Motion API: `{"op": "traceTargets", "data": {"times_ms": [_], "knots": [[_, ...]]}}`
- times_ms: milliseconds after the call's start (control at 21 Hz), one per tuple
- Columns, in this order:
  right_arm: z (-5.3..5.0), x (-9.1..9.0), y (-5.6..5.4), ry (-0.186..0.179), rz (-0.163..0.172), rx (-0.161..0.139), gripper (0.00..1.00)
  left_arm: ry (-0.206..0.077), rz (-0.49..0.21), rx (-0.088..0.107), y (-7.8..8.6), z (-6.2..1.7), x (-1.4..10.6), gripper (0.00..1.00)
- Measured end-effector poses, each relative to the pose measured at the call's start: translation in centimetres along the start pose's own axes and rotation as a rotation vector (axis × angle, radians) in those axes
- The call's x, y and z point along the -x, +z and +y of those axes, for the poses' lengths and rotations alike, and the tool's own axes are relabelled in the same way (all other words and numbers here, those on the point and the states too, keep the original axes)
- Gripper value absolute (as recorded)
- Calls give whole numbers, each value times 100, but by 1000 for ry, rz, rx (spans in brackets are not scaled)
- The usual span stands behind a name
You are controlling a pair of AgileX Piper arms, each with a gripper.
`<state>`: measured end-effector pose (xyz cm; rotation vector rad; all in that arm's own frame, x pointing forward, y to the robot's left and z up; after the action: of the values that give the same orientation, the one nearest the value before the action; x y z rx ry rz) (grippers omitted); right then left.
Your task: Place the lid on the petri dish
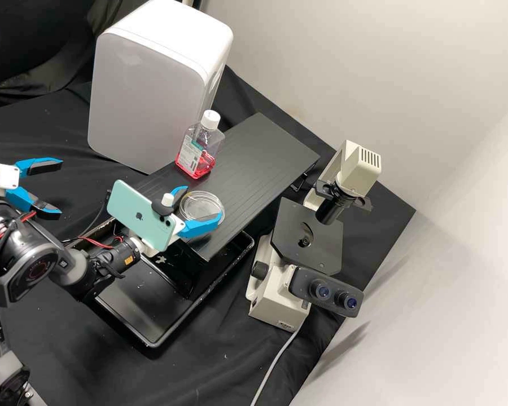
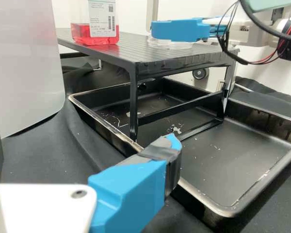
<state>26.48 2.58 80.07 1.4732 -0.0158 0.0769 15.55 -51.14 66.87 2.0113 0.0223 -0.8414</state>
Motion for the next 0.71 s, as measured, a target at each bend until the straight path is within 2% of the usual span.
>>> {"op": "traceTargets", "data": {"times_ms": [143,333,714], "knots": [[31,-4,46,5,-9,-16,0,0,0,-2,3,-1,1,100],[-9,-17,96,-10,-19,-45,0,0,0,-4,3,-1,1,100],[-93,-39,178,-47,-42,-142,0,-6,8,-2,-5,-17,-4,100]]}}
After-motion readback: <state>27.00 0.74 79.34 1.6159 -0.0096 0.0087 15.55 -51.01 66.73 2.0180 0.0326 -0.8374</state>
